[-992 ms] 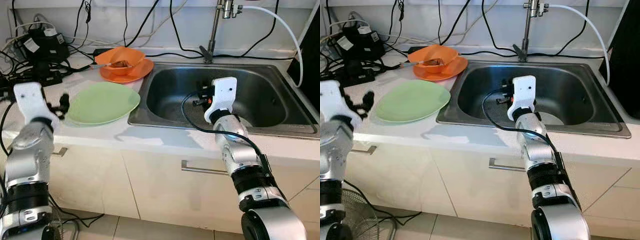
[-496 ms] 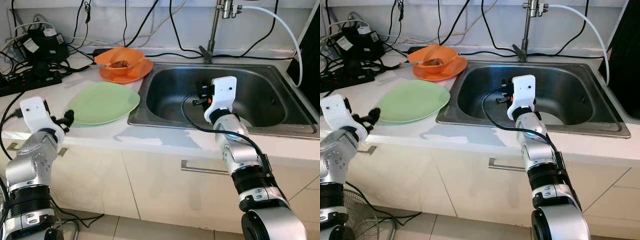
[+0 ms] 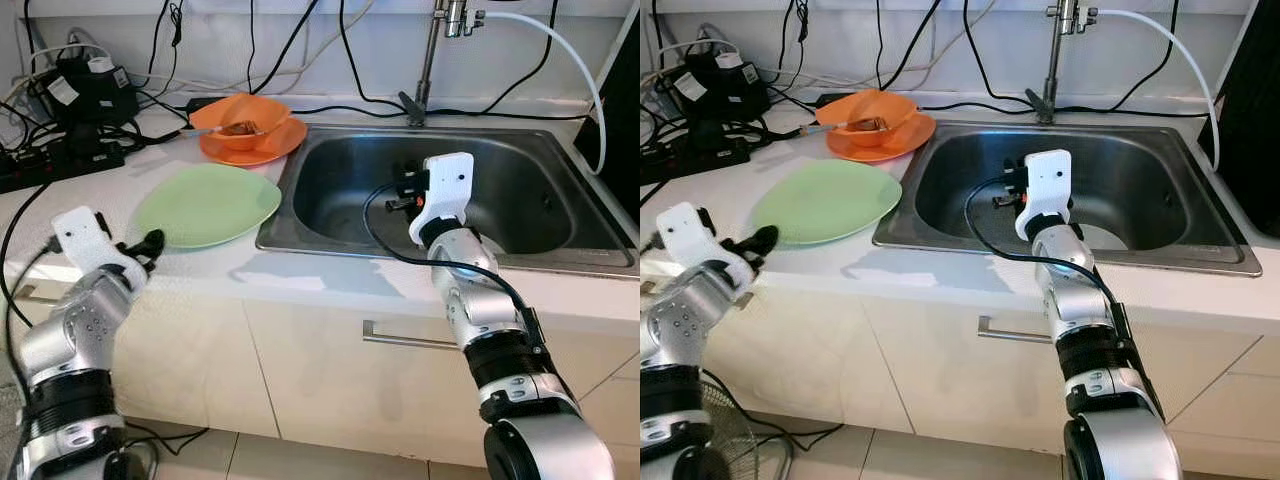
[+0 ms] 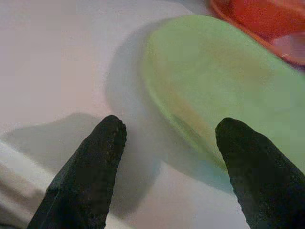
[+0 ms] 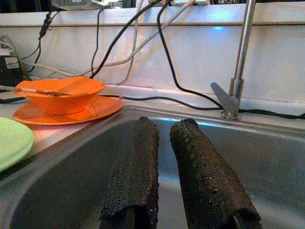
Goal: Kitchen organization
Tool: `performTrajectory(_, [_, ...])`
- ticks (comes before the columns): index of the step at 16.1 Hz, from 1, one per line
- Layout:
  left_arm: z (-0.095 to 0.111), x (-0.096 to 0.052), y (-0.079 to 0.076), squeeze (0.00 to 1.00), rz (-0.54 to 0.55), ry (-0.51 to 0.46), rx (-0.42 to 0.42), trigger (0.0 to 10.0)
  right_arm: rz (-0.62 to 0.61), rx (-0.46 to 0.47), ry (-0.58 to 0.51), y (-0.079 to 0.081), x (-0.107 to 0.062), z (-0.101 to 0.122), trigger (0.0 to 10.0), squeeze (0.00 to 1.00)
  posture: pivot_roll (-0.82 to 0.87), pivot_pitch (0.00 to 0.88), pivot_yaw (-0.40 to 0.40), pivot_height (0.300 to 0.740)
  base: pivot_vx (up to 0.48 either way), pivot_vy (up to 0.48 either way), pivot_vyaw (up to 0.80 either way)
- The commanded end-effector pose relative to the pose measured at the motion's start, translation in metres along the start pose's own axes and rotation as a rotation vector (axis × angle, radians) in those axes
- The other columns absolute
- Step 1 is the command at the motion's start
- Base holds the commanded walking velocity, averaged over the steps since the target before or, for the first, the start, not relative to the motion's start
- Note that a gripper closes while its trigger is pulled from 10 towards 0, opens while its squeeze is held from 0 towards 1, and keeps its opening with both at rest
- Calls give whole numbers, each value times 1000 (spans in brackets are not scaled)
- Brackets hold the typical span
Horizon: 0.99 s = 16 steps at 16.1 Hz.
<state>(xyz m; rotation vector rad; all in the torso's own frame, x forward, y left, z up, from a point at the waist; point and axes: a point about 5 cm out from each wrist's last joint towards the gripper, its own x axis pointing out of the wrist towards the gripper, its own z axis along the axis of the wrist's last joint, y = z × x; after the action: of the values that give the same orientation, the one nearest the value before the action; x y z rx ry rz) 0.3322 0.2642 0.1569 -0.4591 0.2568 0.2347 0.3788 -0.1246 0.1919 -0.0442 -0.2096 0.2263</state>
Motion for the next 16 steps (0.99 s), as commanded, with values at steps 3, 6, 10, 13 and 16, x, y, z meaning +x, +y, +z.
performTrajectory(3, [-1, 6, -13, 0, -48, 23, -95, 10000, 16, -20, -8, 0, 0, 4, 10000, 0, 22, 0, 73, 740, 0, 0, 0])
performTrajectory(6, [-5, 9, -24, 0, -76, 42, -120, 10000, 13, -25, -8, -2, 0, 5, 10000, 0, 17, 0, 70, 740, 0, 0, 0])
performTrajectory(10, [-14, 17, -35, 0, -112, 71, -172, 10000, 10, -31, -6, -4, 0, 5, 10000, 0, 10, 0, 66, 740, 0, 0, 0])
performTrajectory(13, [-16, 20, -40, 0, -127, 69, -196, 10000, 10, -34, -7, -5, 0, 6, 10000, 0, 9, 0, 63, 740, 0, 0, 0])
performTrajectory(16, [-17, 20, -41, 0, -131, 67, -205, 10000, 10, -35, -8, -5, 0, 6, 10000, 0, 8, 0, 62, 740, 0, 0, 0])
